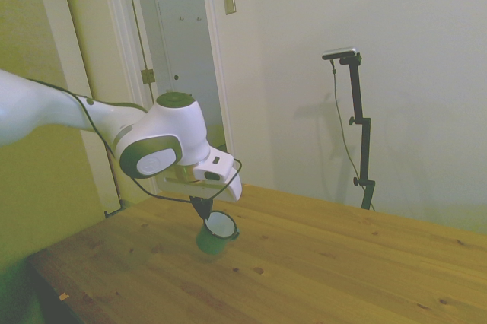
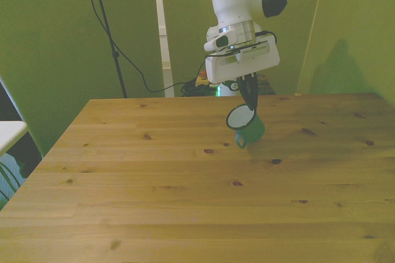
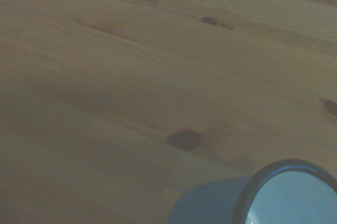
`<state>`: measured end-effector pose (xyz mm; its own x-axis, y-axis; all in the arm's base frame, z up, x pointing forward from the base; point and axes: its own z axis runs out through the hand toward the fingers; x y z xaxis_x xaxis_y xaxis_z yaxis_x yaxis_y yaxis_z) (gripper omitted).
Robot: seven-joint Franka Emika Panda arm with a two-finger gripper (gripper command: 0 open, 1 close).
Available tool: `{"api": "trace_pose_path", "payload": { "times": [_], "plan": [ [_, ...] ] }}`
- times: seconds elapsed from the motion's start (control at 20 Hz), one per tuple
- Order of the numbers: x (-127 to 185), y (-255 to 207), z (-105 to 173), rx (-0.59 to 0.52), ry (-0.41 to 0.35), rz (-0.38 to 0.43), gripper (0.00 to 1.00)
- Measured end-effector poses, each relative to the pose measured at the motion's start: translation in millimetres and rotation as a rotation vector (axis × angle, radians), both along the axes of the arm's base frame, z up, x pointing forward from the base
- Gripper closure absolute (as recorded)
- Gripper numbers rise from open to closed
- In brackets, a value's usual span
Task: Flip the mug upright
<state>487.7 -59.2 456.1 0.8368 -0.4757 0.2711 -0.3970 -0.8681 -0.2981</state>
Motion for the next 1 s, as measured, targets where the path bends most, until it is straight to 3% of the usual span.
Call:
{"api": "trace_pose_path", "payload": {
  "times": [0.2, 0.35, 0.85, 0.9, 1.0],
  "plan": [
    [-11, 19, -12, -0.136, -0.072, -0.071, 1.0],
    [-15, 28, -21, -0.194, -0.066, -0.111, 1.0],
    [-9, 27, -36, -0.207, -0.035, -0.167, 1.0],
    [-8, 27, -37, -0.205, -0.033, -0.17, 0.0],
    [-6, 26, -37, -0.199, -0.032, -0.183, 0.0]
  ]
}}
